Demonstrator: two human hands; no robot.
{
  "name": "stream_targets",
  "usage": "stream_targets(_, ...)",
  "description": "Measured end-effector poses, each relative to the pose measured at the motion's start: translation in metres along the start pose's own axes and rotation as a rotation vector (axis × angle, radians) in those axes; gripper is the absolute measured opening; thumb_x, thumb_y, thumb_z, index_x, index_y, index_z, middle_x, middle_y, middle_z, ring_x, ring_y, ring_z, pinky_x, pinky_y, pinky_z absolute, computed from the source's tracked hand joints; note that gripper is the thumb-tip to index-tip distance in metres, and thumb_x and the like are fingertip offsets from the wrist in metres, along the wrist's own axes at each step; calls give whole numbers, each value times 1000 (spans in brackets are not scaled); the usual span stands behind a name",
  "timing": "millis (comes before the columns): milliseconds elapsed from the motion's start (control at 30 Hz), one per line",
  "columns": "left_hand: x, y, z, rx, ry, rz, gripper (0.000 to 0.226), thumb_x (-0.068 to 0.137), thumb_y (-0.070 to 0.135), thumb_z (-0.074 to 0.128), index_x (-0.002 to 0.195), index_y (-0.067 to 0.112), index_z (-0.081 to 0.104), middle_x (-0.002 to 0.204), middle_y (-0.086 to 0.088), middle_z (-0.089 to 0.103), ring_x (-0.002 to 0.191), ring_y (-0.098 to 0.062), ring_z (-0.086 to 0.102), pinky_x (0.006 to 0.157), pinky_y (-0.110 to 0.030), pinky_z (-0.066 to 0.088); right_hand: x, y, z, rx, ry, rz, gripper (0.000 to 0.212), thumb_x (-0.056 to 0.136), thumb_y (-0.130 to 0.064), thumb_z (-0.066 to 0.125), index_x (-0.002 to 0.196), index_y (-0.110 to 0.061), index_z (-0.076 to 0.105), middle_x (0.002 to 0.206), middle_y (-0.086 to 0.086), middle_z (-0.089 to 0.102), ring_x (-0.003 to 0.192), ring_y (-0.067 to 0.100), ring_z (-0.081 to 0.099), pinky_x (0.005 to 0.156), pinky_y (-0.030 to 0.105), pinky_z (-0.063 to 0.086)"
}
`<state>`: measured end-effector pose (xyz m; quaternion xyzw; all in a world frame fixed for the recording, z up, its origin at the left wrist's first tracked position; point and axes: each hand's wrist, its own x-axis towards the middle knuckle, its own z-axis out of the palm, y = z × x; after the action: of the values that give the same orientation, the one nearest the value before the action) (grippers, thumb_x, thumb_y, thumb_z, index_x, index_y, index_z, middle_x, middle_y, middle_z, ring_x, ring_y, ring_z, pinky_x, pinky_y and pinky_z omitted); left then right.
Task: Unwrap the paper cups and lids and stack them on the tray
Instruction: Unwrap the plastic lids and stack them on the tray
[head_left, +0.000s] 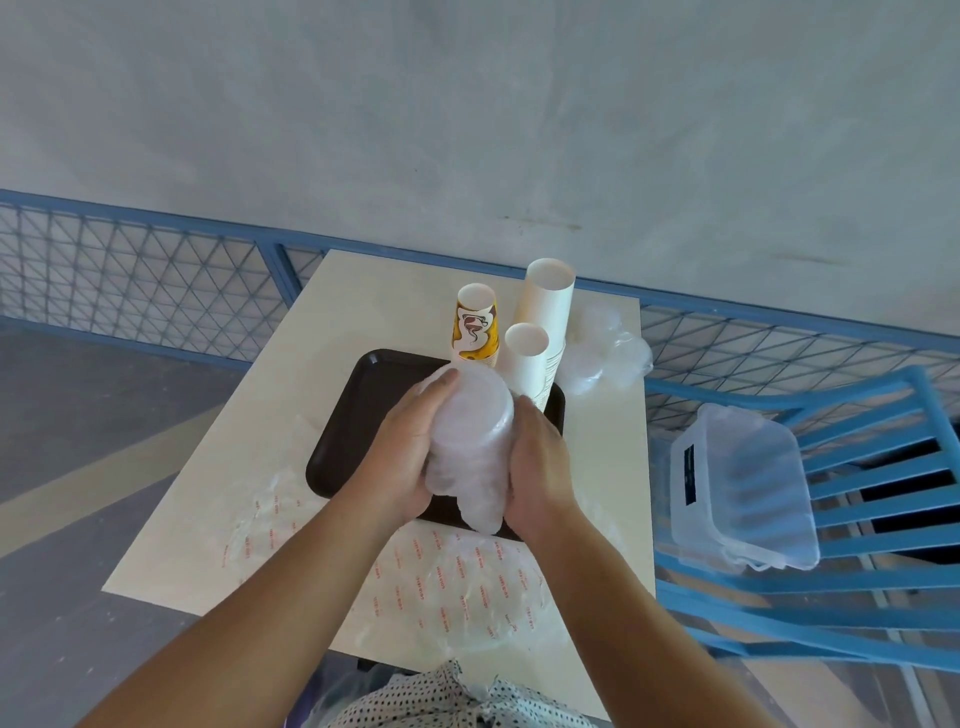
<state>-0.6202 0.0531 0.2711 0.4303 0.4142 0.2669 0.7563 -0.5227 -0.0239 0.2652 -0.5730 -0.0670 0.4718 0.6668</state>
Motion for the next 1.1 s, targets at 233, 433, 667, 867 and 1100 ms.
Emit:
stream_targets(233, 4, 3, -8, -230, 37, -80, 58, 95, 53, 66, 141, 18, 60, 134, -15, 69, 121, -32, 69, 106, -50, 52, -8, 35, -24, -710, -15, -635, 49, 102, -24, 45, 149, -37, 44, 136, -6, 49, 121, 15, 56, 104, 40, 50)
stream_targets(433, 4, 2, -7, -120, 9, -80, 46, 100, 50, 61, 138, 24, 62, 129, -8, 72, 118, -27, 71, 96, -47, 58, -10, 23, -29, -657, -121, -587, 78, 85, -50, 66, 154, -40, 31, 141, -6, 42, 135, 10, 46, 105, 35, 52)
stream_targets(667, 2, 1, -3, 31, 144, -32, 33, 98, 49, 65, 124, 30, 68, 114, 1, 77, 107, -19, 74, 79, -37, 57, -1, 20, -19, -1045, -51, -797, 107, 77, -59, 79, 161, -26, 22, 141, -5, 37, 127, 17, 40, 103, 40, 48)
stream_targets(867, -2, 5, -13, 132, 116, 53, 28, 99, 42, 66, 123, 27, 67, 114, 1, 75, 104, -20, 74, 76, -36, 59, -3, -6, -26, -1069, -53, -1019, 73, 85, -45, 59, 150, -16, 48, 140, 5, 46, 123, 24, 41, 106, 40, 38)
stream_targets(1100, -3, 4, -25, 191, 14, 45, 36, 92, 42, 76, 121, 21, 71, 116, -4, 76, 111, -24, 73, 97, -43, 58, 10, -37, -17, -1475, -500, -853, 90, 85, -45, 76, 160, -25, 31, 147, -3, 36, 123, 22, 40, 102, 38, 47)
